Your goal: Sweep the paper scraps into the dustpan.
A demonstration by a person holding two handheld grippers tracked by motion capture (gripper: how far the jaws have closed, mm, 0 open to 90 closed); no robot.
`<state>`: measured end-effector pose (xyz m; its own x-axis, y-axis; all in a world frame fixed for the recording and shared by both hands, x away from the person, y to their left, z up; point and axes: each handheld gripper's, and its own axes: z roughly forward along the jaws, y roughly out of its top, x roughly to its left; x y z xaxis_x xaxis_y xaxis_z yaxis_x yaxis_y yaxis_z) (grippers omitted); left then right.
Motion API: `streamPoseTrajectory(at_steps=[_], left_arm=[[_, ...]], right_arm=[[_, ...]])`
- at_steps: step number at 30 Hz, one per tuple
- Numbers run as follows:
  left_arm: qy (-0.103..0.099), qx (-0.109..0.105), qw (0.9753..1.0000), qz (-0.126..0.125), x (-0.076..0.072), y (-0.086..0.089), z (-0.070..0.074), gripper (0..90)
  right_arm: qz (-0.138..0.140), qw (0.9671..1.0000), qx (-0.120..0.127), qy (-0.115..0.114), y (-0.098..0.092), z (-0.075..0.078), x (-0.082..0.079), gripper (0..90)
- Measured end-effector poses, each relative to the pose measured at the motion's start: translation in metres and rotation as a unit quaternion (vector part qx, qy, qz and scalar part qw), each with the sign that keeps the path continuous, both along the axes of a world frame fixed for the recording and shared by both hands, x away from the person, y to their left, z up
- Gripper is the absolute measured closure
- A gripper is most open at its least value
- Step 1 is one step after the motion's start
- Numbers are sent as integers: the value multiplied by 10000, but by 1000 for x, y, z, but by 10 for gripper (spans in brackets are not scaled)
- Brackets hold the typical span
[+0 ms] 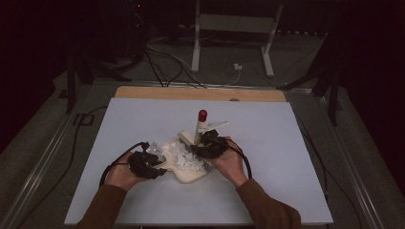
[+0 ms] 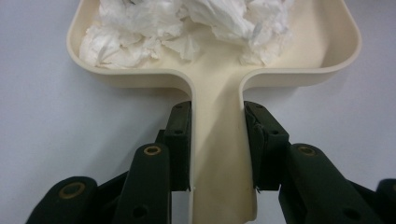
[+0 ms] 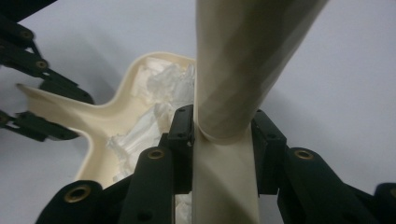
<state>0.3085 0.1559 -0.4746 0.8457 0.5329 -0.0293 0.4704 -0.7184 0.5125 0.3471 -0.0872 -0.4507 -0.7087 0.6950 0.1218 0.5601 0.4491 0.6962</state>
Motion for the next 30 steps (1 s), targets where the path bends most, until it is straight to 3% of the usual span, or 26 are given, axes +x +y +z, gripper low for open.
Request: streamPoseTrajectory(at_steps=[30], left_arm=[[-102,-28,9999,106,-5,-1,-6,663]], right_arm=[[207,9998,-5,-29,14,2,-11,674]])
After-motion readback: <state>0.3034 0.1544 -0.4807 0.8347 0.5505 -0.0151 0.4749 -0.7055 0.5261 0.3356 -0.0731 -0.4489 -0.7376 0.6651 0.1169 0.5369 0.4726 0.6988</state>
